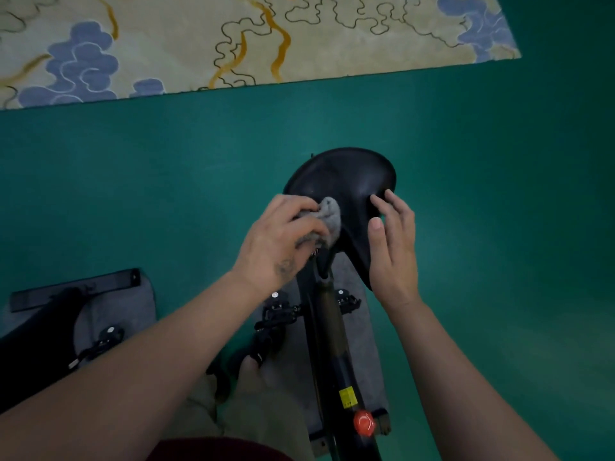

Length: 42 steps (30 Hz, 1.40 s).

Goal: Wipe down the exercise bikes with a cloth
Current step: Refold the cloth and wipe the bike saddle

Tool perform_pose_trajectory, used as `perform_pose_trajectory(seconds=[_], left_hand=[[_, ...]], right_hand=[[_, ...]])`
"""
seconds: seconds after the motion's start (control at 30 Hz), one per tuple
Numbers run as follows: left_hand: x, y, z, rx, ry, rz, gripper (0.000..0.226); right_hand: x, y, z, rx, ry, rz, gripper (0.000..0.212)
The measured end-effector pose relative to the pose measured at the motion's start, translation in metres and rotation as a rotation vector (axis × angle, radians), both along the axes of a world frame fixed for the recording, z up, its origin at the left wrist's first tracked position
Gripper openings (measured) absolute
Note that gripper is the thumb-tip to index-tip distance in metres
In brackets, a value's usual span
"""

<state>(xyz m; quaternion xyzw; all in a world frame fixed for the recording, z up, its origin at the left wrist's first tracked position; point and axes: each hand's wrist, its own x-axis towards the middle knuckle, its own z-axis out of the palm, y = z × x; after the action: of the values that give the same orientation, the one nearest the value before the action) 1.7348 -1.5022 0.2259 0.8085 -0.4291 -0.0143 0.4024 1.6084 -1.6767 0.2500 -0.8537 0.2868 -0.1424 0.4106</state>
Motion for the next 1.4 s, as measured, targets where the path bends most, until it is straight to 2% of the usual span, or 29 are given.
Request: perform_pose_trajectory(seconds=[0.17,0.37,0.5,0.73,0.87,1.03,1.2,1.27,1.4], left_hand=[[0.029,0.005,0.009,-0.002,0.046,0.168,0.019],[0.004,-0.03,0.018,-0.019,0.001,0.066,0.022],[-0.025,-0.03,0.011,-0.039,0.056,0.044,0.027],[-0.023,0.008,0.002,0.064,0.049,0.118,0.026],[0.0,0.013,0.009,0.058,0.053,0.243,0.023],[0.01,-0.002,0.035,-0.091,0.243,0.287,0.029],[-0.012,-0.007,0.073,-0.185,0.465,0.191,0.036],[-0.023,-0.011,0.084,-0.204,0.528,0.123,0.045],[-0.039,-0.022,0.097,-0.213,0.566,0.005,0.06]], right_hand=[[-0.001,-0.002,-0.002,-0.005,-0.021,-0.01,0.061],[-0.001,-0.005,-0.004,-0.007,-0.036,0.006,0.065],[-0.002,-0.006,-0.004,0.005,-0.038,-0.001,0.07],[-0.003,-0.001,-0.002,0.013,-0.04,-0.026,0.068],[-0.003,0.001,-0.002,0.007,-0.05,-0.045,0.063],[-0.004,-0.001,0.007,0.063,-0.045,-0.038,0.061],[-0.014,0.013,0.037,0.039,-0.103,-0.124,0.05],[-0.017,0.023,0.05,0.132,-0.149,-0.126,0.044],[-0.015,0.037,0.069,0.577,-0.304,-0.159,0.032]])
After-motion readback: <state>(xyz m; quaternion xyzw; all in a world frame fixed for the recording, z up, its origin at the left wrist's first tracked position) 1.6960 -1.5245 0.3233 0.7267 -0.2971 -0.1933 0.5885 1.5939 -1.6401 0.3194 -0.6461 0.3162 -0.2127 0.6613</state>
